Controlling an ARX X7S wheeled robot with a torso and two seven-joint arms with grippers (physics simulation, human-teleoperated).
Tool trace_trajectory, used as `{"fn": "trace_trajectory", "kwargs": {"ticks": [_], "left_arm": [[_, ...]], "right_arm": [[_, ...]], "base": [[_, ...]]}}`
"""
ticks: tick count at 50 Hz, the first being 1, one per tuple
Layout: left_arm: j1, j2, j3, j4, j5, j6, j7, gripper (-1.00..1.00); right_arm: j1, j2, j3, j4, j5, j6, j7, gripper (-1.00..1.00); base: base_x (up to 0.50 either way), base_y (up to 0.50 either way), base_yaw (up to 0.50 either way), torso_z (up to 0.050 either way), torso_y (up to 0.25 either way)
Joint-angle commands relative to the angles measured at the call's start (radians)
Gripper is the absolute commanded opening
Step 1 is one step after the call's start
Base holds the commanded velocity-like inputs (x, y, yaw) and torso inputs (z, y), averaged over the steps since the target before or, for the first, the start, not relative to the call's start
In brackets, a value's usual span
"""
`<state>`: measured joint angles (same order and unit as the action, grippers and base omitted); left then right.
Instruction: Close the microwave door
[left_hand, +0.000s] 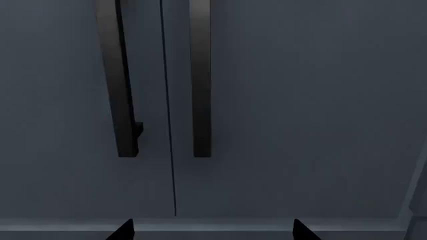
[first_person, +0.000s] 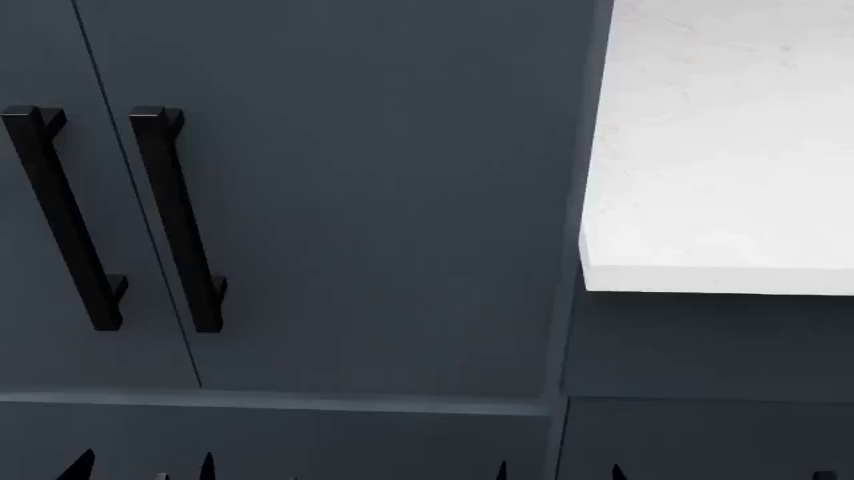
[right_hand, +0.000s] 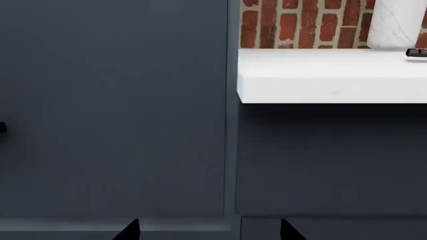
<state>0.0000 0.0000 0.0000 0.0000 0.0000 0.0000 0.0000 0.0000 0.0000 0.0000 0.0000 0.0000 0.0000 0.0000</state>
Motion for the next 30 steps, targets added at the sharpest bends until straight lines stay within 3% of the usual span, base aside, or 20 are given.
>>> {"fn": "trace_trajectory", "kwargs": {"ticks": [1, 30], "left_arm": [[-0.002, -0.015, 0.018, -0.005, -0.016, 0.002, -0.020, 1.00], [-0.003, -0.073, 0.094, 0.020, -0.071, -0.015, -0.093, 1.00]], "right_arm": [[0.000, 0.018, -0.022, 0.013, 0.011, -0.029, 0.016, 1.00], [-0.010, 0.072, -0.092, -0.004, 0.072, -0.046, 0.090, 1.00]], "base": [[0.00, 0.00, 0.00, 0.000, 0.000], [0.00, 0.00, 0.00, 0.000, 0.000]]}}
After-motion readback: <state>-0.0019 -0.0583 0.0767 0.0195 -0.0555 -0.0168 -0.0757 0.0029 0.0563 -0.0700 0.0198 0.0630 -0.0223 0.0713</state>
